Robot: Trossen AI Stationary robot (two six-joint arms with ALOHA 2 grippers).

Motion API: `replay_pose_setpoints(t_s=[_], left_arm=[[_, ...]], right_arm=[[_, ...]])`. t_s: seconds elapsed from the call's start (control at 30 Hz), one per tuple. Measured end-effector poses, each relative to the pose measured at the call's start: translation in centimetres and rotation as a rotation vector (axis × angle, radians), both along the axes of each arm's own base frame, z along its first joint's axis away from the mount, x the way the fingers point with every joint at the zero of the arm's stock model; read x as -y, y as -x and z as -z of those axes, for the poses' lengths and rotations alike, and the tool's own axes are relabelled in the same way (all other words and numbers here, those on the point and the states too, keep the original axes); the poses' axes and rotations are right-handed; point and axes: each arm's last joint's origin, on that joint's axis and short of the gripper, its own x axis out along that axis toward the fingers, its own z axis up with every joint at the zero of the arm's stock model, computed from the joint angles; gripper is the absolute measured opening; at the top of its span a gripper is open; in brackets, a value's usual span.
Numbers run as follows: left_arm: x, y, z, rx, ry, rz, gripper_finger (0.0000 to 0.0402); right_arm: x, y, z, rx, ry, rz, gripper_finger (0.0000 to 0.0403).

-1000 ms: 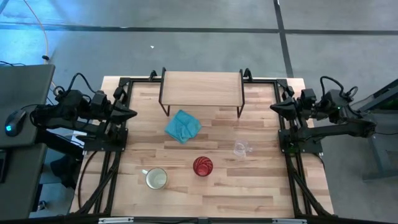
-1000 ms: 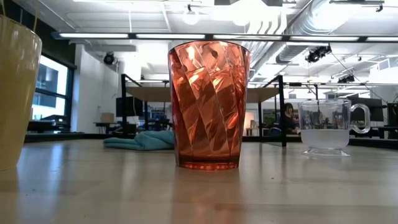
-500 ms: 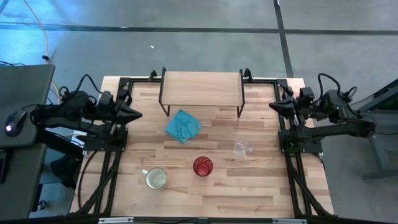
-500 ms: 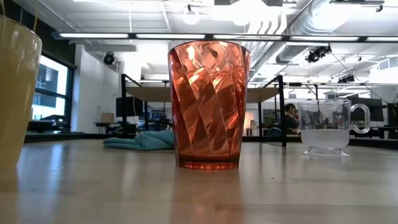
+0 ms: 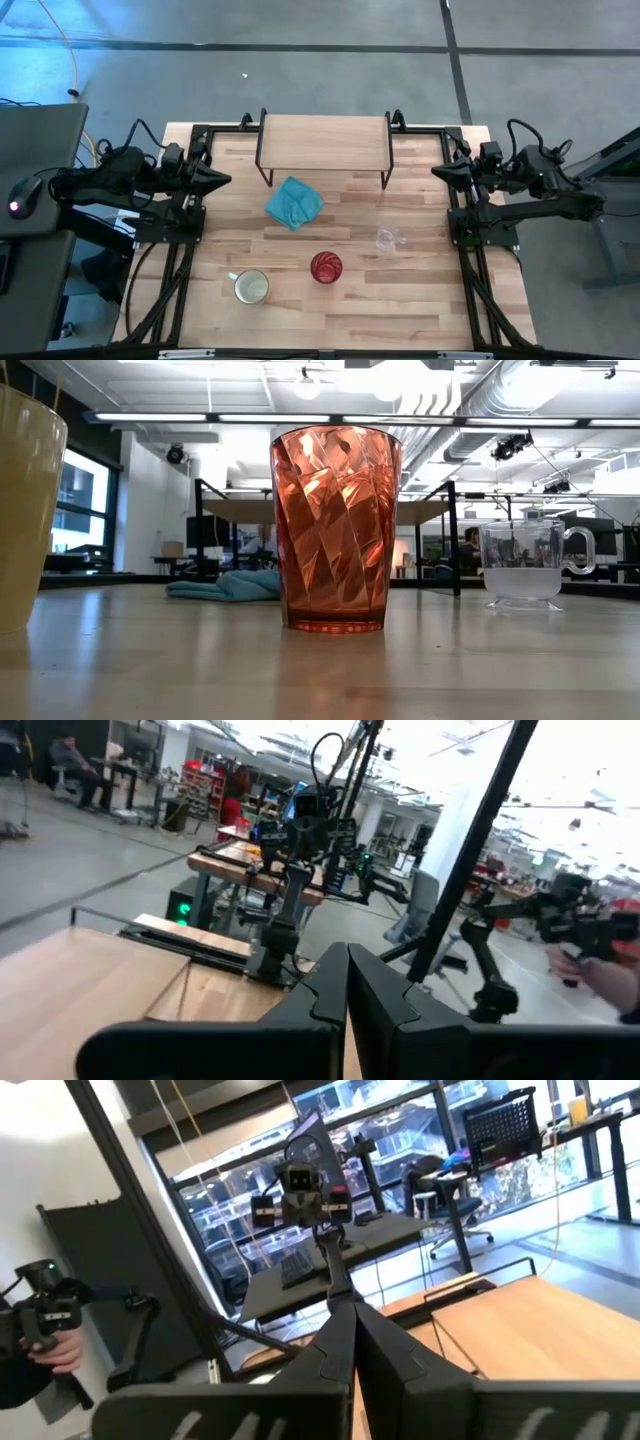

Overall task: Stack small to large cups/mugs on shelf
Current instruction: Put the transparent mug on the shelf

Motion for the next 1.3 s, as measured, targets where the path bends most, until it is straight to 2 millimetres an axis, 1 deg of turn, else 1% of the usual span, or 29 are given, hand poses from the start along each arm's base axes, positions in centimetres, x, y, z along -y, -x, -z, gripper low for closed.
replay_pose_setpoints(t_s=[0.23,0.4,0.47,0.53,0.63,0.73,0.83,0.9,1.03,1.1,1.17,1.23,1.3], left_arm=[[0.0,-0.7,0.2,-0.029,0.01,-0.002,0.0001],[-0.1,-1.4,0.5,-0.071,-0.084,-0.032,0.0001],[-0.1,-1.6,0.5,-0.082,-0.125,-0.034,0.0001],[-0.1,-1.6,0.5,-0.073,-0.085,-0.031,0.0001],[-0.1,-1.9,0.4,-0.045,0.018,-0.018,0.0],[0.1,-1.9,0.3,-0.038,0.024,0.04,0.0],[0.2,-2.4,0.3,-0.034,0.029,0.068,0.0],[0.2,-2.7,0.4,-0.045,0.039,0.066,0.0],[0.0,-3.3,0.6,-0.066,0.043,0.005,0.0],[0.0,-3.6,0.6,-0.057,0.096,0.003,0.0],[0.2,-3.9,0.3,-0.018,0.179,0.083,0.0],[0.5,-4.3,-0.2,0.026,0.199,0.177,0.0],[0.6,-4.5,-0.7,0.085,0.194,0.229,0.0]], right_arm=[[0.0,0.0,0.1,-0.005,-0.003,-0.001,0.0],[0.1,-0.1,-0.1,0.009,0.008,0.043,0.0],[0.1,-0.2,-0.2,0.012,0.064,0.051,0.0],[0.1,-0.3,-0.2,0.01,0.128,0.048,0.0],[0.1,-0.4,-0.2,0.004,0.111,0.044,0.0],[0.1,-0.5,-0.2,0.0,0.099,0.054,0.0],[0.2,-0.6,-0.1,-0.008,0.097,0.076,0.0],[0.2,-0.7,0.0,-0.015,0.098,0.08,0.0],[0.2,-0.6,-0.1,-0.014,0.099,0.08,0.0],[0.2,-0.6,-0.1,-0.014,0.097,0.08,0.0],[0.2,-0.6,-0.1,-0.015,0.104,0.081,0.0],[0.2,-0.6,-0.1,-0.014,0.11,0.079,0.0],[0.2,-0.6,-0.1,-0.014,0.108,0.076,0.0]])
